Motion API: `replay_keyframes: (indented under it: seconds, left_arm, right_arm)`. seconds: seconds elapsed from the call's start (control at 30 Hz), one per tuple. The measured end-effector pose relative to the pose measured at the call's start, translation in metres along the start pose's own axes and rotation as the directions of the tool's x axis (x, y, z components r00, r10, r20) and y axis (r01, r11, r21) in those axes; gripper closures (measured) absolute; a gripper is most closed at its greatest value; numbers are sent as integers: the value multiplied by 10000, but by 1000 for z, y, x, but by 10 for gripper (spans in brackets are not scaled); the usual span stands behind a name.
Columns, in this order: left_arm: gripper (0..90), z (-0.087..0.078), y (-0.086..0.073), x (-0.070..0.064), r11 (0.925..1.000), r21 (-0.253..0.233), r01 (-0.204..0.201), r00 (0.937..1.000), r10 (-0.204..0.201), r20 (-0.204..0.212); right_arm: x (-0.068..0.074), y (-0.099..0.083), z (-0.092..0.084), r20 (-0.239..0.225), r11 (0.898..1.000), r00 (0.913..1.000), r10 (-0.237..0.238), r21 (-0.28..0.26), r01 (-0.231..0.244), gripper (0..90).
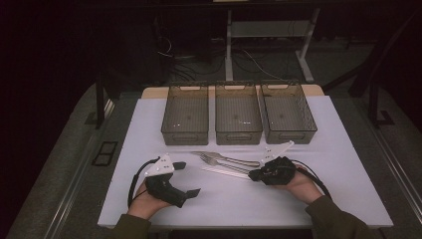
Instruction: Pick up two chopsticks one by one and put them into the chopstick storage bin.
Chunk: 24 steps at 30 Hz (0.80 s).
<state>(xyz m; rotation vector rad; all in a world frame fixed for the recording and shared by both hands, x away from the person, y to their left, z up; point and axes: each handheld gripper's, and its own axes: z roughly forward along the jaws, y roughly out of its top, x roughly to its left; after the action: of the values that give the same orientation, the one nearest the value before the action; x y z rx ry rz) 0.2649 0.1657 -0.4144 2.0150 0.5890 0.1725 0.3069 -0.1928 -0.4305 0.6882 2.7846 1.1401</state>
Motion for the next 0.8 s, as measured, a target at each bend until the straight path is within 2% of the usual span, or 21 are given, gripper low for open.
replay_keyframes:
  seconds: [0.23,0.33,0.4,0.57,0.73,0.8]
  left_arm:
    - [0,1,0,0,10000,15,1,10000,-1,26]
    - [0,1,0,-1,10000,18,15,10000,-15,55]
    - [0,1,0,0,10000,25,0,10000,0,64]
    - [0,0,0,0,10000,25,-15,10000,14,83]
    - [0,0,0,-1,10000,-26,16,9999,-16,112]
    - [0,0,0,-1,10000,-37,24,9999,-24,121]
  right_arm:
    - [0,-2,4,278,9987,9989,-379,338,369,831]
    - [0,-2,6,267,9985,9988,-400,389,390,835]
    - [0,-3,7,404,9972,9973,-622,453,603,840]
    - [1,-3,7,251,9975,9982,-547,452,535,844]
    - [2,-3,7,497,9961,9957,-778,455,756,845]
    - [1,-3,6,447,9963,9962,-742,467,722,845]
